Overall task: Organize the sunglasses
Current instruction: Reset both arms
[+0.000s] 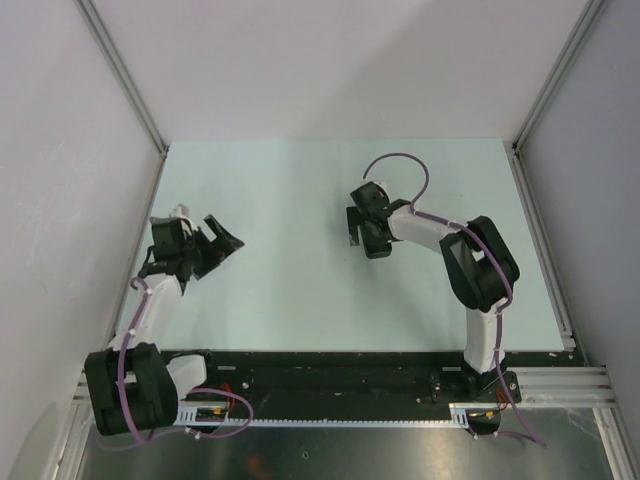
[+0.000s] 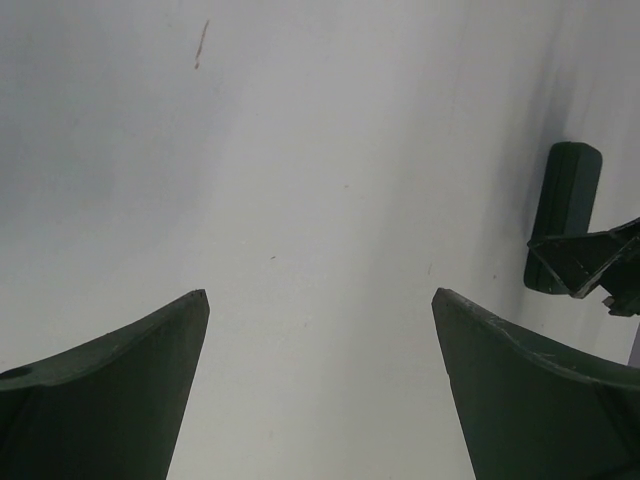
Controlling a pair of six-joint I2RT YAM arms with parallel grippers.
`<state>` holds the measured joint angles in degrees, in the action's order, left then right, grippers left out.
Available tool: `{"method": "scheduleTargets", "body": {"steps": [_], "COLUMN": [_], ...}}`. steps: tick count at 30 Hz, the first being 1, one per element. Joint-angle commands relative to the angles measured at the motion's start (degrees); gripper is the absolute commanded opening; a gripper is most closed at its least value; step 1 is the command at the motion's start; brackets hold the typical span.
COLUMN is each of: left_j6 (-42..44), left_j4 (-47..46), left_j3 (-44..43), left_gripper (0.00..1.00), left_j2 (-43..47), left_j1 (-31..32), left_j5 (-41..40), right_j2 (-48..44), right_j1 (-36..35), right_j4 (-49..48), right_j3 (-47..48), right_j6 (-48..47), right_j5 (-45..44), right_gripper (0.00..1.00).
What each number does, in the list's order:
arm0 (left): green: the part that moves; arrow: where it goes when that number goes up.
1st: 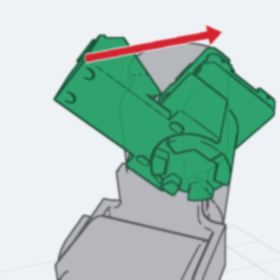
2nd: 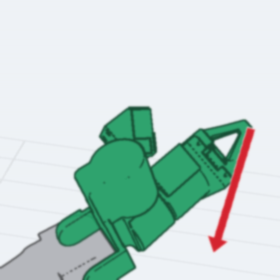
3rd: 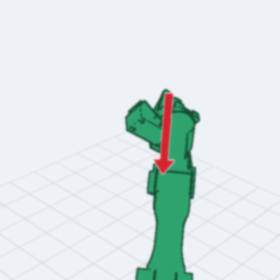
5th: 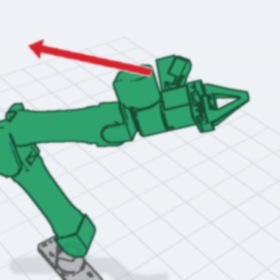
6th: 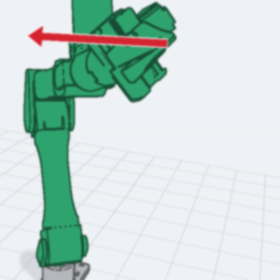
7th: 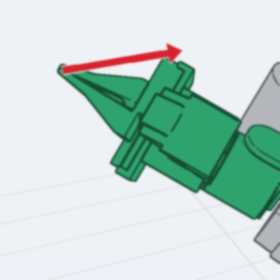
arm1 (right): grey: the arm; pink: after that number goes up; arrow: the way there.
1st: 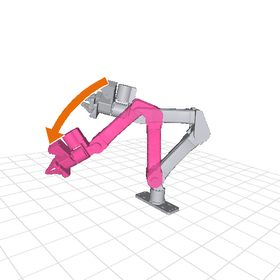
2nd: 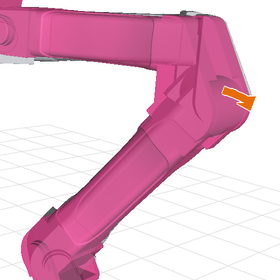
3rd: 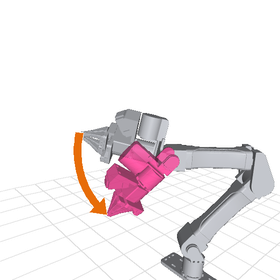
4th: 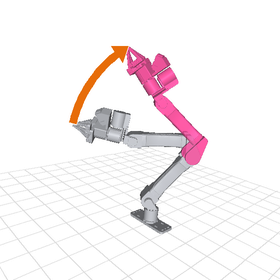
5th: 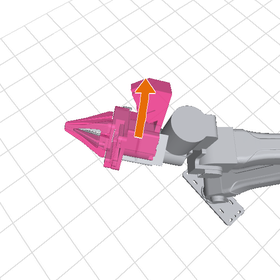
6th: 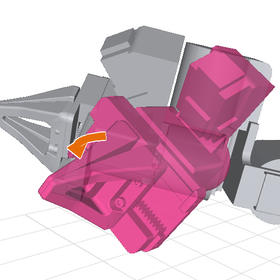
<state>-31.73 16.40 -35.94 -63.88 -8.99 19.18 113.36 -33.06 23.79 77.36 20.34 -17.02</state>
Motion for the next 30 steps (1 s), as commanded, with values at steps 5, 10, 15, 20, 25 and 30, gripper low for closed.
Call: {"method": "scheduleTargets", "body": {"steps": [5, 10, 15, 20, 25, 30], "left_j6": [5.09, 4.05, 4.39, 4.48, 4.92, 4.57], "left_j4": [0.12, 1.00, 1.00, 1.00, 1.09, 1.09], "left_j3": [-6.50, -10.97, -19.76, -28.47, -32.43, -32.96], "left_gripper": [1.00, 1.00, 1.00, 1.00, 1.00, 1.00], "left_j2": [7.88, 8.60, 6.31, 5.17, 6.40, 6.84], "left_j1": [-0.41, 0.11, 8.19, 14.08, 16.29, 16.82], "left_j5": [3.58, 7.28, 2.27, 0.86, 0.07, -1.25], "right_j2": [-15.42, -24.49, -34.76, -41.98, -48.05, -49.55], "right_j1": [-1.48, -0.87, 2.20, 2.38, 3.43, 5.37], "right_j4": [-0.32, 2.30, 4.85, 4.07, 3.19, 3.63], "right_j3": [2.36, 2.09, 0.60, 0.07, -0.37, -0.37], "right_j6": [0.31, 0.84, 7.34, 7.79, 8.14, 9.19], "right_j5": [-7.85, -11.11, -14.27, -17.34, -19.02, -16.91], "right_gripper": [1.00, 1.00, 1.00, 1.00, 1.00, 1.00]}}
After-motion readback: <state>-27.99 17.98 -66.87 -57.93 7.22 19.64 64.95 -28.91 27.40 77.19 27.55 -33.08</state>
